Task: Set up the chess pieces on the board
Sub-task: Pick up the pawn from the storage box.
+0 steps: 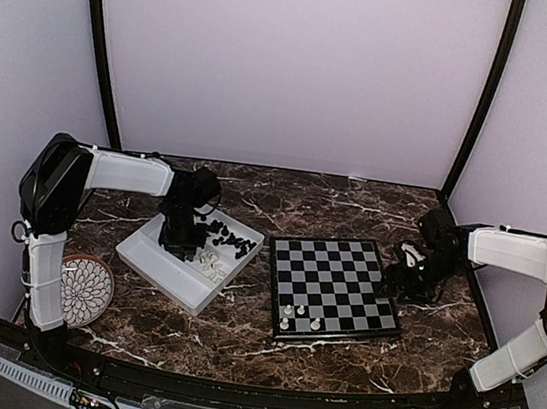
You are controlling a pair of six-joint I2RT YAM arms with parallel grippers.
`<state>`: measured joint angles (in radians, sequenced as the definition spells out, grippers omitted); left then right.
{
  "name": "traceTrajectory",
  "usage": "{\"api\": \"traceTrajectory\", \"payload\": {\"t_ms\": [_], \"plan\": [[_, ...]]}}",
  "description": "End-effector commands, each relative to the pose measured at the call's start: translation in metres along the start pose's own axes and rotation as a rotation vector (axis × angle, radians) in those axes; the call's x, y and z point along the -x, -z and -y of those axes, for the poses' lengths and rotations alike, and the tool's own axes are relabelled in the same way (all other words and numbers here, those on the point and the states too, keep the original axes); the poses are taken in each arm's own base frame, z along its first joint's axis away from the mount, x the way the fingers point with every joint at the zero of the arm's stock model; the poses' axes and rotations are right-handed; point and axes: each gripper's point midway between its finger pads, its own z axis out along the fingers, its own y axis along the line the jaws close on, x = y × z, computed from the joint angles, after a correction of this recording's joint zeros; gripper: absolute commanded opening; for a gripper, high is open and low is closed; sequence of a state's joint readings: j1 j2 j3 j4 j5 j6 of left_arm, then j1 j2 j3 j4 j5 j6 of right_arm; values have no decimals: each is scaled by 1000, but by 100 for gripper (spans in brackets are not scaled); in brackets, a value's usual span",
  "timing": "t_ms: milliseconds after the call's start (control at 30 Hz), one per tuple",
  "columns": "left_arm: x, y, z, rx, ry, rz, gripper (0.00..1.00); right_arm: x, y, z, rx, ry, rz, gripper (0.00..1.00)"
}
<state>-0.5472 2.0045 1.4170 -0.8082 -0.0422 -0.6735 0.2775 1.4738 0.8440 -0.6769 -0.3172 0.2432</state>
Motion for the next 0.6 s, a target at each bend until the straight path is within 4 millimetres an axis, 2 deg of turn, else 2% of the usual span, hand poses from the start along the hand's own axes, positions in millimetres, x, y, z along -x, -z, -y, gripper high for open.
{"api": "traceTrajectory", "payload": {"t_ms": [0,67,233,433,567], "plan": [[-11,12,-17,28,-72,1,11,2,1,-3,5,20,13,75],[-13,19,-19,17,-92,13,10,3,2,-4,6,20,19,75],[-16,31,-9,-64,-168,40,10,3,2,-4,9,20,19,75],[-27,44,21,-167,-318,75,10,9,6,-10,31,23,37,74],[-38,73,53,-253,-477,164,11,26,21,-31,111,12,96,75]]}}
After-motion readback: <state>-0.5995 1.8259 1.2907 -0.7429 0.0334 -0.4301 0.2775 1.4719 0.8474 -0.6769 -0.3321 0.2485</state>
